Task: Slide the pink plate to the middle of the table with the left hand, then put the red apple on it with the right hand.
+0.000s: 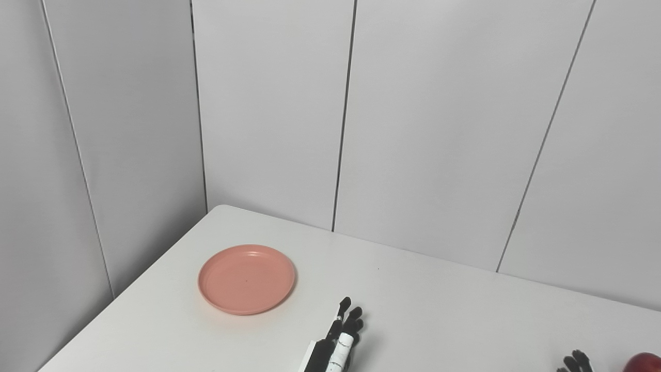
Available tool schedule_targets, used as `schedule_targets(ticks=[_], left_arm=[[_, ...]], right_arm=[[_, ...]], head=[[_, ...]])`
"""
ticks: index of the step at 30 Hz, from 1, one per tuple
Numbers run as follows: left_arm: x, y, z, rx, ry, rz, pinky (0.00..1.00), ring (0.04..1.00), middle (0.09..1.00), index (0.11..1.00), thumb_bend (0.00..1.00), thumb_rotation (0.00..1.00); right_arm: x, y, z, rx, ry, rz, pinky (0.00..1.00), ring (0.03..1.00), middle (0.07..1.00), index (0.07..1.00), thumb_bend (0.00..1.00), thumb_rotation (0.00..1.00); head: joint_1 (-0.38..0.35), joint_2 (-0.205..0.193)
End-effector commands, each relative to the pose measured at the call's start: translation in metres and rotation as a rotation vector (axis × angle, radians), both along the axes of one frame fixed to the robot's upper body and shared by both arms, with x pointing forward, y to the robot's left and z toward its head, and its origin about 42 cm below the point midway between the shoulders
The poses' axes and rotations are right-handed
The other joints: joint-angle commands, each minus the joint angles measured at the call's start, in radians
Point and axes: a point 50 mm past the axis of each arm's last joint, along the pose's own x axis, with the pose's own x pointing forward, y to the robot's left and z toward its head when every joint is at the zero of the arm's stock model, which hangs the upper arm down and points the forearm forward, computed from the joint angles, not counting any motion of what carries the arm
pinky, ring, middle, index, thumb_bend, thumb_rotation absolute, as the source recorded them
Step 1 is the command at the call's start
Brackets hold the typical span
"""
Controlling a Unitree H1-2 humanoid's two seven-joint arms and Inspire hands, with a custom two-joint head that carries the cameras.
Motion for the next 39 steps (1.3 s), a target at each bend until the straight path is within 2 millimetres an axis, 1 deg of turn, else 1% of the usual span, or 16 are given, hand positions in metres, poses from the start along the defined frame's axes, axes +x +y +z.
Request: schedule_targets(ticks=[1,5,6,8,12,18,23,27,32,39], left_arm=[[-0.009,0.0,-0.016,-0.004,0.066,0.008,1.0,0.976,0.973,0.991,0.76,0.85],[-0.006,0.001,-0.012,-0.016,0.051,0.012,1.0,0.978,0.968,0.984,0.76,0.85],[-0.004,0.002,-0.009,-0.02,0.042,0.014,1.0,0.97,0.959,0.96,0.76,0.85],[-0.002,0.003,-0.004,-0.025,0.027,0.017,1.0,0.963,0.95,0.939,0.76,0.85],[0.004,0.005,0.016,-0.036,-0.03,0.028,1.0,0.943,0.926,0.899,0.81,0.83],[0.017,0.012,0.047,-0.028,-0.109,0.02,0.99,0.927,0.916,0.897,0.86,0.84],[0.027,0.026,0.075,-0.001,-0.181,0.006,0.97,0.917,0.911,0.895,0.87,0.87],[0.036,0.039,0.096,0.01,-0.218,-0.029,1.0,0.936,0.93,0.915,0.88,0.9],[0.048,0.056,0.119,0.02,-0.25,-0.036,1.0,0.941,0.922,0.896,0.9,0.88],[0.062,0.078,0.152,0.093,-0.303,-0.009,1.0,0.927,0.904,0.889,0.92,0.9]], right_arm=[[-0.018,-0.002,-0.029,0.017,0.074,-0.008,1.0,1.0,1.0,1.0,0.8,1.0],[-0.017,-0.005,-0.031,0.015,0.073,0.003,1.0,1.0,1.0,1.0,0.81,1.0],[-0.016,-0.006,-0.031,0.015,0.074,0.006,1.0,1.0,1.0,1.0,0.8,1.0],[-0.015,-0.007,-0.032,0.015,0.075,0.007,1.0,1.0,1.0,1.0,0.8,1.0],[-0.014,-0.009,-0.032,0.016,0.079,0.011,1.0,1.0,1.0,1.0,0.8,1.0],[-0.013,-0.008,-0.033,0.01,0.076,0.01,1.0,1.0,1.0,1.0,0.79,1.0],[-0.015,-0.004,-0.031,0.01,0.08,0.009,1.0,1.0,1.0,1.0,0.8,1.0],[-0.016,-0.002,-0.03,0.007,0.079,0.013,1.0,1.0,1.0,1.0,0.81,1.0],[-0.018,-0.002,-0.029,0.004,0.079,0.016,1.0,1.0,1.0,1.0,0.83,1.0],[-0.02,-0.001,-0.028,0.003,0.084,0.016,1.0,1.0,1.0,0.999,0.85,1.0]], head=[[0.007,0.001],[0.014,-0.004],[0.016,-0.004],[0.021,-0.005],[0.024,-0.007],[0.02,-0.006],[0.014,0.0],[0.008,0.004],[0.009,0.012],[0.009,0.014]])
